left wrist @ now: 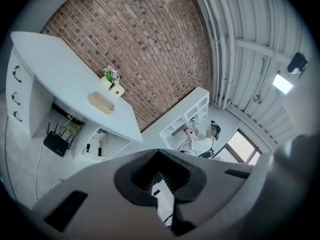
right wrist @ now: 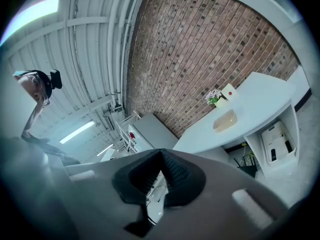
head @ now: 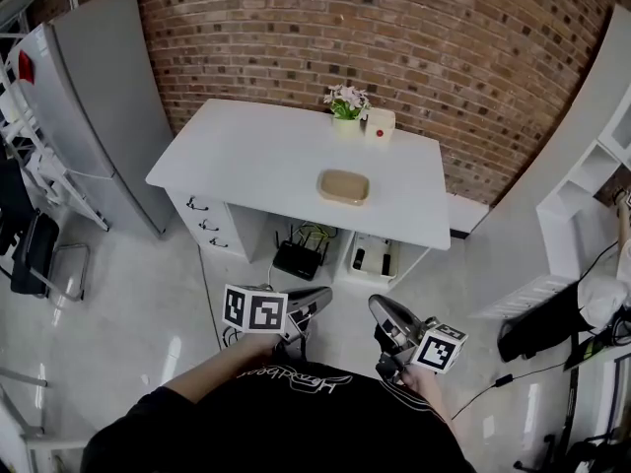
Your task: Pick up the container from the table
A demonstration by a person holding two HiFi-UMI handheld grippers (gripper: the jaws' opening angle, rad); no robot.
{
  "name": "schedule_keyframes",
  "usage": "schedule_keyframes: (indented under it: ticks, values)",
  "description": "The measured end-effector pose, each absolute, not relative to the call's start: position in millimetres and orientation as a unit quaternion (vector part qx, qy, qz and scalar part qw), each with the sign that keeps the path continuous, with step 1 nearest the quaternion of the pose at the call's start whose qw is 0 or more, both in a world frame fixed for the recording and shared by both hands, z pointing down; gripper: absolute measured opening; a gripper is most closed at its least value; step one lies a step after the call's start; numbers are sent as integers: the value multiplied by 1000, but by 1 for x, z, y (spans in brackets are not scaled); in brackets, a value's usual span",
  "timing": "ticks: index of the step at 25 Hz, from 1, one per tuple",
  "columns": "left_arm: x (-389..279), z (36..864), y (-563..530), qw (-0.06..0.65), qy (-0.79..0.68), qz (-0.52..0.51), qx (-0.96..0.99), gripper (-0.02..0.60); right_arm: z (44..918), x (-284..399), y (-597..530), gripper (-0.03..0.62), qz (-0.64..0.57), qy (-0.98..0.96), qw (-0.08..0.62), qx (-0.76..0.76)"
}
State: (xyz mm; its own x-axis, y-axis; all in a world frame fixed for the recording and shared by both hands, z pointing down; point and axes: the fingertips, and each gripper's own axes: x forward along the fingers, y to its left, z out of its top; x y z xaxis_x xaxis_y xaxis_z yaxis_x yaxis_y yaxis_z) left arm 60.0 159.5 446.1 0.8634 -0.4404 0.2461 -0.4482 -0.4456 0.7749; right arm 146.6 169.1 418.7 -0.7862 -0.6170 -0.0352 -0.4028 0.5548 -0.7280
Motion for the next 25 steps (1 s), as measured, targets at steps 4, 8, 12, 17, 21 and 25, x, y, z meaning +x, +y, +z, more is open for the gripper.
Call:
schedule_keyframes:
  ticks: [4, 8, 12, 17, 21, 25]
  values:
    - [40, 443, 143, 458, -281, -12, 843, 3, 420, 143, 163, 5, -372, 869, 140, -294]
    - [26, 444, 127, 461, -292, -25, 838, 3, 421, 140, 151, 5, -372, 869, 135, -298]
    - [22, 452, 113, 469, -292, -29, 833, 3, 427, 138, 134, 5, -378, 865, 132, -301]
    - [13, 458, 80, 483, -291, -32, 825, 3, 428, 137, 98, 5, -384, 859, 132, -312]
    - [6, 466, 47, 492, -292, -28, 820, 3, 432, 134, 63, 5, -389, 853, 140, -318]
    - [2, 471, 6, 500, -294, -20, 815, 3, 442, 137, 23, 5, -400, 843, 130, -334]
